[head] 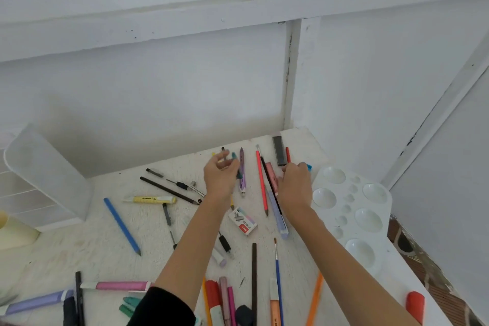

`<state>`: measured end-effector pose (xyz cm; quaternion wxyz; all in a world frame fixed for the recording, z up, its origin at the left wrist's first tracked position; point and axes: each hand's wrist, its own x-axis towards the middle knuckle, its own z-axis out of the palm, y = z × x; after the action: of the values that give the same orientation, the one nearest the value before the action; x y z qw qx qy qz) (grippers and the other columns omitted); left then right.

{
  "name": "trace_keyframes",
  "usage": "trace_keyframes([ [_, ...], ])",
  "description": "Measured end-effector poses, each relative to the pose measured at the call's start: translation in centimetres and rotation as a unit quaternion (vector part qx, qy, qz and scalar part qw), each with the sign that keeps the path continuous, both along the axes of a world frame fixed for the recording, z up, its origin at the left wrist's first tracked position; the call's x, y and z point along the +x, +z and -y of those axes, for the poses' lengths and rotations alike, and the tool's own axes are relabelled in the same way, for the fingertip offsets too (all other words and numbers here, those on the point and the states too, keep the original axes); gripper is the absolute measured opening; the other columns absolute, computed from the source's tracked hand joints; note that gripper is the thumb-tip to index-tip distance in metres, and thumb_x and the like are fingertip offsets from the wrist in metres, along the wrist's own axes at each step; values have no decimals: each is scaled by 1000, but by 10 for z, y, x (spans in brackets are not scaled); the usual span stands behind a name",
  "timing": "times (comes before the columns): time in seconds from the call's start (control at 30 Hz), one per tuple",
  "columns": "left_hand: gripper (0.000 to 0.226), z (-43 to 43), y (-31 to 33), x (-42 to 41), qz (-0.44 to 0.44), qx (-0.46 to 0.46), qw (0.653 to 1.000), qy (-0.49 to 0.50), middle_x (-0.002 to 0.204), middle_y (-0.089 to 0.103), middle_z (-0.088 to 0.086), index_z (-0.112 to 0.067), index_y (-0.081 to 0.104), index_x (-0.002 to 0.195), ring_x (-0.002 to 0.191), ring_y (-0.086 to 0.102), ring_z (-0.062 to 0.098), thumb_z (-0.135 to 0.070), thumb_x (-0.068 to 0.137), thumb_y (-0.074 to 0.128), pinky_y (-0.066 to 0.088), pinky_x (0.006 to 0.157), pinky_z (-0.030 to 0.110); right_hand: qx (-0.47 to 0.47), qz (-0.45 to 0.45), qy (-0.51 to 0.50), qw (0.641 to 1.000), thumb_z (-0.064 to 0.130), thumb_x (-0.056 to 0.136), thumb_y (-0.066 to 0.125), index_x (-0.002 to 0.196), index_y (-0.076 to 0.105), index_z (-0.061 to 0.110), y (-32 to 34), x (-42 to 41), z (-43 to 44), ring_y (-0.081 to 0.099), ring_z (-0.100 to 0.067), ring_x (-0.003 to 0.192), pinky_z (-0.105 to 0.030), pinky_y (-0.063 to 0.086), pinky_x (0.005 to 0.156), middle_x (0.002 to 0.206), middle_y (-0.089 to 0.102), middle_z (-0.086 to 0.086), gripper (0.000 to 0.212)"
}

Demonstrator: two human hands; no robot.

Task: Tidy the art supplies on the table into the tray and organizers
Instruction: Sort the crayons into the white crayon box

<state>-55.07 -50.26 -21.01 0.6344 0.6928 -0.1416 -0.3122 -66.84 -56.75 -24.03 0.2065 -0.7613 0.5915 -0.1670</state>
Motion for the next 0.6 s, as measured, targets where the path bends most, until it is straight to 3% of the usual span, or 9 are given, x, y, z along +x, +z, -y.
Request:
trace_keyframes([
  [0.13,34,-7,1,-17,-111,-12,993,-46,92,65,11,-12,59,118,73,55,15,0,86,60,52,76,32,3,-3,-7,1000,8,91,58,114,49,5,2,4,0,54,-22,102,-26,49,85,115,53,-15,25],
  [0.23,32,-21,2,-20,-149,-24,987,-55,92,64,12,-12,60,117,75,56,14,-1,87,58,54,83,35,40,98,-36,994,9,88,62,113,52,4,8,3,-6,62,-25,88,-32,54,75,104,61,-16,28],
  [0.33,32,-40,9,-13,-177,-50,981,-56,87,63,9,-10,58,118,76,60,15,2,89,54,56,67,24,65,197,-53,977,11,81,70,115,56,6,15,-1,-24,61,-15,72,-16,44,56,89,66,-10,37],
  [0.43,29,-63,16,-5,-184,-66,979,-53,88,62,8,-7,60,118,75,62,13,0,91,52,53,59,21,110,261,-58,957,13,76,73,114,60,10,25,-2,-47,58,-10,73,-13,40,58,97,66,-4,40],
  [0.5,27,-83,21,-2,-185,-68,979,-58,91,62,10,-7,60,116,73,62,11,-1,91,53,52,55,18,178,326,-49,927,16,79,72,114,63,12,33,-1,-67,58,-10,72,-20,50,67,101,65,-4,36],
  [0.6,29,-118,25,0,-178,-69,979,-72,90,61,11,-7,58,119,73,59,11,-1,91,53,51,56,18,293,419,-18,859,8,82,67,110,64,16,46,0,-107,59,-12,60,-24,56,63,79,67,-8,29],
])
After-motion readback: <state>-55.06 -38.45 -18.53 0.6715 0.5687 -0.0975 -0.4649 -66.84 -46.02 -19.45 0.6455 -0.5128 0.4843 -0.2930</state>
